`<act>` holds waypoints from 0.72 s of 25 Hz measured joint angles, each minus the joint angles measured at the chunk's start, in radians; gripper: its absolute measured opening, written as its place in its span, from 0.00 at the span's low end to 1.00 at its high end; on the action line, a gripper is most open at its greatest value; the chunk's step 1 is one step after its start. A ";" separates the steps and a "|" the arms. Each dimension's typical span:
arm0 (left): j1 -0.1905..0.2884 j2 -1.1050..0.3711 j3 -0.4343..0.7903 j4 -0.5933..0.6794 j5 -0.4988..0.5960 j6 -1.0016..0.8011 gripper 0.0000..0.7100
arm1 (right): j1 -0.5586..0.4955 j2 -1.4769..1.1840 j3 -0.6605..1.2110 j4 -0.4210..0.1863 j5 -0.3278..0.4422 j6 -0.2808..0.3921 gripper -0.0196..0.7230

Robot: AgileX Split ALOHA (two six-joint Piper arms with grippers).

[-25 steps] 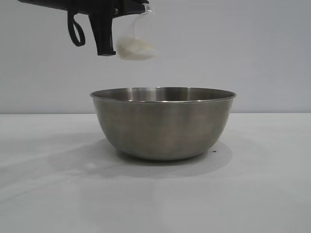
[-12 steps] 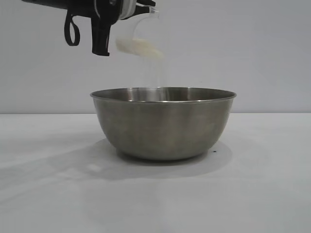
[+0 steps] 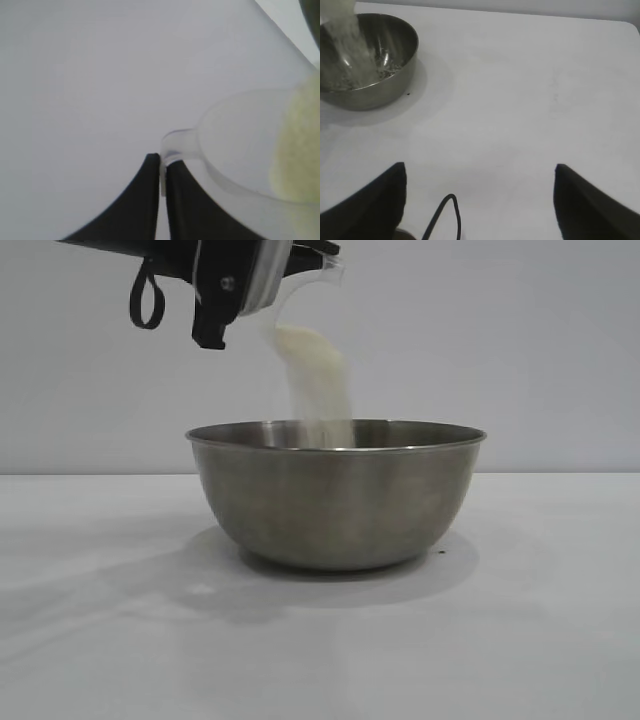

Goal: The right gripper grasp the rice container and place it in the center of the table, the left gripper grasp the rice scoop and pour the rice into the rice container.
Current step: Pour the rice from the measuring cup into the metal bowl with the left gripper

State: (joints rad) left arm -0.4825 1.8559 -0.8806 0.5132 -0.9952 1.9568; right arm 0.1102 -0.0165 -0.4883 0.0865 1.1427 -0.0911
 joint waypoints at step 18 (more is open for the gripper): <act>-0.001 0.000 0.000 0.133 0.000 0.153 0.00 | 0.000 0.000 0.000 0.000 0.000 0.000 0.76</act>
State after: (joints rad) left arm -0.4831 1.8559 -0.8806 0.6463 -0.9952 2.1096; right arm 0.1102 -0.0165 -0.4883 0.0865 1.1427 -0.0911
